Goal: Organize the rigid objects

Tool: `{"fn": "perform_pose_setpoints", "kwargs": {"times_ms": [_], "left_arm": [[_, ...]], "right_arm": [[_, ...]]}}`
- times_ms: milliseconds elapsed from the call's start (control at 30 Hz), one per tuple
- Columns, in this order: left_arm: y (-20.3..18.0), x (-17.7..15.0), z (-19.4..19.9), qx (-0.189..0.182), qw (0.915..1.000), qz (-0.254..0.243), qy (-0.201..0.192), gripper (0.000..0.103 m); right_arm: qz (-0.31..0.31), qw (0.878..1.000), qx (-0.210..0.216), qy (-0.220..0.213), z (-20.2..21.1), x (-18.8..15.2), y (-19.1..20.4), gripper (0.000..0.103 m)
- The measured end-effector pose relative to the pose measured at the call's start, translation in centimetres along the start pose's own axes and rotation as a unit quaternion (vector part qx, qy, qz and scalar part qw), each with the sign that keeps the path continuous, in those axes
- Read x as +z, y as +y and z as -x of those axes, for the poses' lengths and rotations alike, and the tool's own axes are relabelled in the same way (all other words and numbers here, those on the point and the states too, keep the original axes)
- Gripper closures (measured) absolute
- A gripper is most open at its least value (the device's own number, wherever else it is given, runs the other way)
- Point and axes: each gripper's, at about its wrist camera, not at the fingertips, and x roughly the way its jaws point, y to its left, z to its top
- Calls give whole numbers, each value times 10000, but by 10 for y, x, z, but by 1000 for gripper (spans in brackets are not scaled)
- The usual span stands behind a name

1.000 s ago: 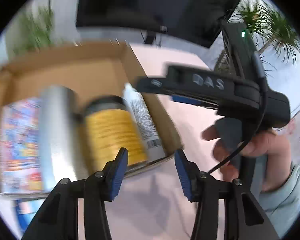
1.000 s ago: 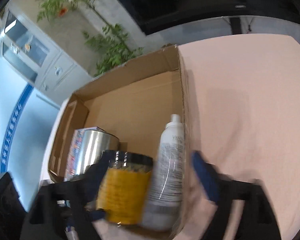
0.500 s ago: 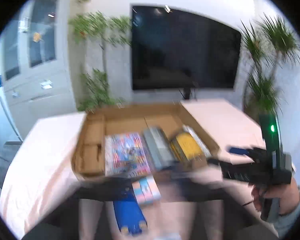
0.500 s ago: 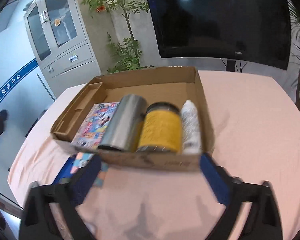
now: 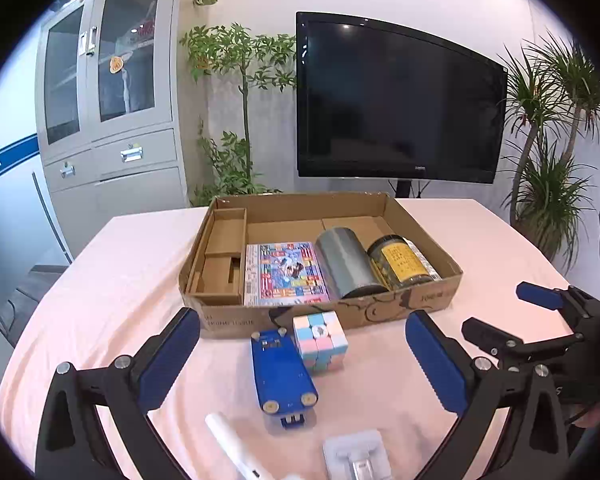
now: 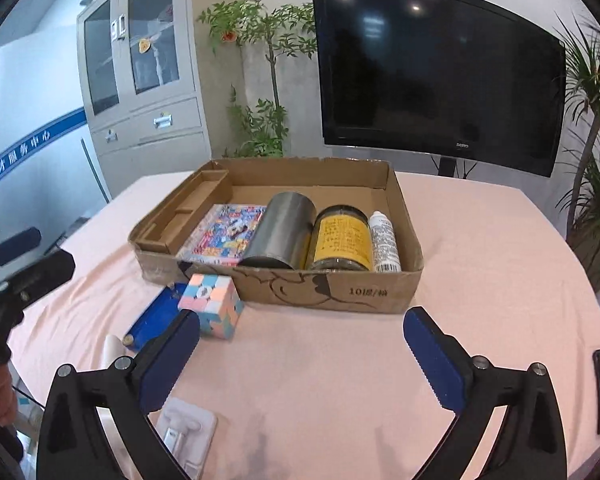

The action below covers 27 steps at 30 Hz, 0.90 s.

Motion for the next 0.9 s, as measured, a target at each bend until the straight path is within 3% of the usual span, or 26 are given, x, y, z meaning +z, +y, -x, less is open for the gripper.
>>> {"fn": "perform_pose_setpoints", "kwargs": {"times_ms": [233, 367, 500, 667, 800, 900], "left_arm": [[24, -16, 3, -57, 9992, -141, 375, 1], [38, -32, 0, -251, 9968, 82, 757, 1], [65, -59, -8, -481, 9877, 689, 1322, 1], [81, -90, -14, -785, 9716, 1230, 1863, 1], [78, -104, -19, -951, 9655, 1343, 2018, 1], [78, -107, -25, -1015, 9626, 1469, 2036, 2]], "right_arm": [[159, 9994, 270, 148, 12, -22, 16, 0], [380, 9968, 614, 345, 12, -38, 25, 1], [593, 9878, 1236, 738, 5, -68, 35, 1], [1284, 9612, 1772, 1679, -24, -115, 78, 9], [1465, 9517, 1819, 1996, -41, -131, 105, 9], [1405, 9526, 1726, 2074, -58, -136, 114, 11]]}}
